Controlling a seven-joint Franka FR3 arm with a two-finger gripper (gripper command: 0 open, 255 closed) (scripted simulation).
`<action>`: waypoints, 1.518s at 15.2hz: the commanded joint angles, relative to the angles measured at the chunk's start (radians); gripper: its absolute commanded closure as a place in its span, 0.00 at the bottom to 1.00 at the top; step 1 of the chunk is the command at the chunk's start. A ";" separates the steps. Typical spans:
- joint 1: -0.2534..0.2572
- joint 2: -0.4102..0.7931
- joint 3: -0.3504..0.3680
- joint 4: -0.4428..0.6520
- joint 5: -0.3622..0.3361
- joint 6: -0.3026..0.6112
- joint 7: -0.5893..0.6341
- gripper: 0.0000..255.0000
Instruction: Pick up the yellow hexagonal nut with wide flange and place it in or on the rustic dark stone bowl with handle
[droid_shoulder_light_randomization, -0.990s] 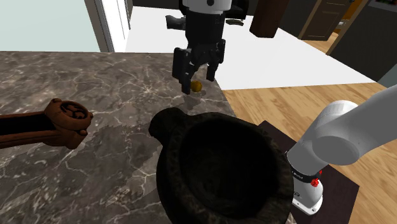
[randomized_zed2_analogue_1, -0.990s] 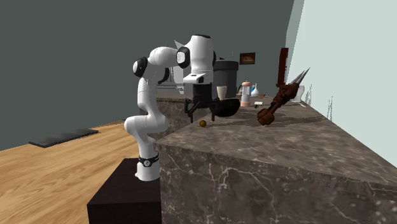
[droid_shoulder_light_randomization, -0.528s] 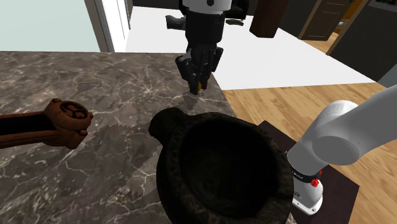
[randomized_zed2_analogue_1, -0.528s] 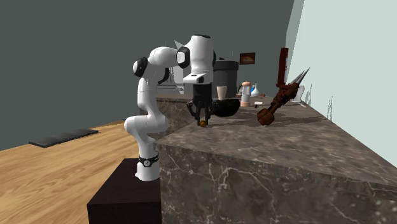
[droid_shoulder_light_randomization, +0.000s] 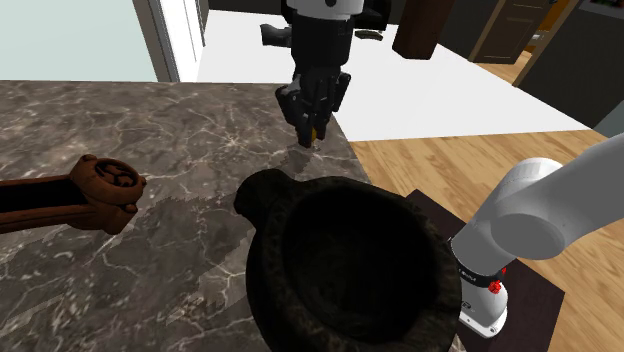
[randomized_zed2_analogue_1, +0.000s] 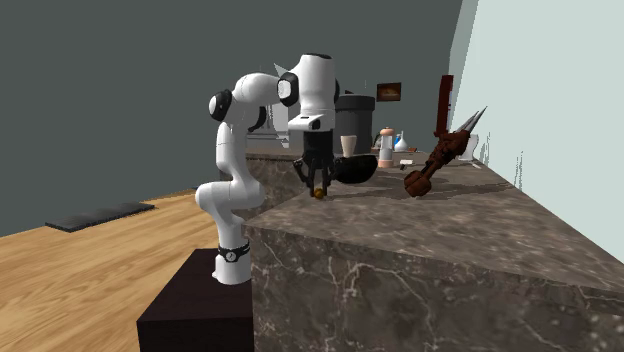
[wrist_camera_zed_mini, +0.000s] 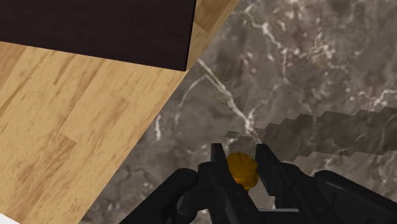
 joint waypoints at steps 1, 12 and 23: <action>-0.001 0.001 -0.003 0.022 -0.002 -0.020 0.002 1.00; -0.011 0.038 -0.012 0.201 -0.021 -0.164 0.024 1.00; -0.021 0.107 -0.008 0.414 -0.045 -0.311 0.056 1.00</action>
